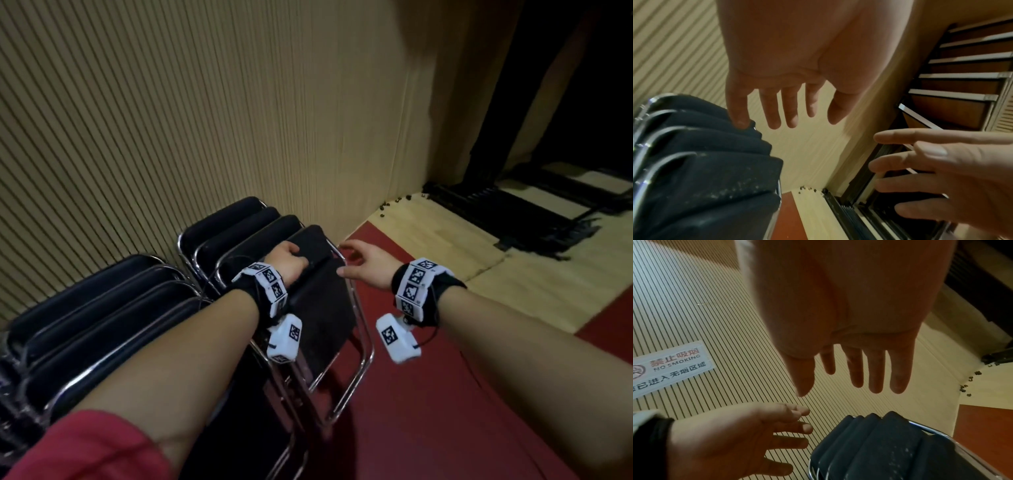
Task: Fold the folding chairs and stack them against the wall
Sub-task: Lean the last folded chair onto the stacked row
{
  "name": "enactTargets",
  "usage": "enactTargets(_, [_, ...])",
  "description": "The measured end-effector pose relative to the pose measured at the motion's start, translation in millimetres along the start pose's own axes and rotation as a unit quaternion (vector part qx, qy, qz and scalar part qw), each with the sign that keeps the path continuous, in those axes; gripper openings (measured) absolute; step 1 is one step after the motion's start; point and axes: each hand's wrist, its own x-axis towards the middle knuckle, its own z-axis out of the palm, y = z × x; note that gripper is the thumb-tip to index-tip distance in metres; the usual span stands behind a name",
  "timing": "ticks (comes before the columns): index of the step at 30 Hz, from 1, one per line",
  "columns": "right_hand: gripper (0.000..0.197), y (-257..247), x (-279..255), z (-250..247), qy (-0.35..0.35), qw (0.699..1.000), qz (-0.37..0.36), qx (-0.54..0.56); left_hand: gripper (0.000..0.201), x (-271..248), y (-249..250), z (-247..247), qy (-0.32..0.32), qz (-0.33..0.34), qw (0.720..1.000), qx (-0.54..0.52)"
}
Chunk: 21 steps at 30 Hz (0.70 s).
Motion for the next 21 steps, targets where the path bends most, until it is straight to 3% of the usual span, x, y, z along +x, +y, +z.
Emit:
enactTargets(9, [0.062,89.0,37.3,-42.2,-0.035,0.998,0.01,0.042,0.042,43.3,20.8,64.8,-0.011,-0.051,0.997,0.053])
enactTargets(14, [0.065,118.2,97.5,-45.5,-0.08,0.996,0.003,0.036,0.037,91.7,14.1,91.0,-0.024,-0.085,0.994,0.065])
enactTargets(21, [0.066,141.1,199.3,-79.6,-0.103,0.995,-0.008,-0.007,0.01,169.4,27.3,118.2,-0.031,-0.122,0.992,0.026])
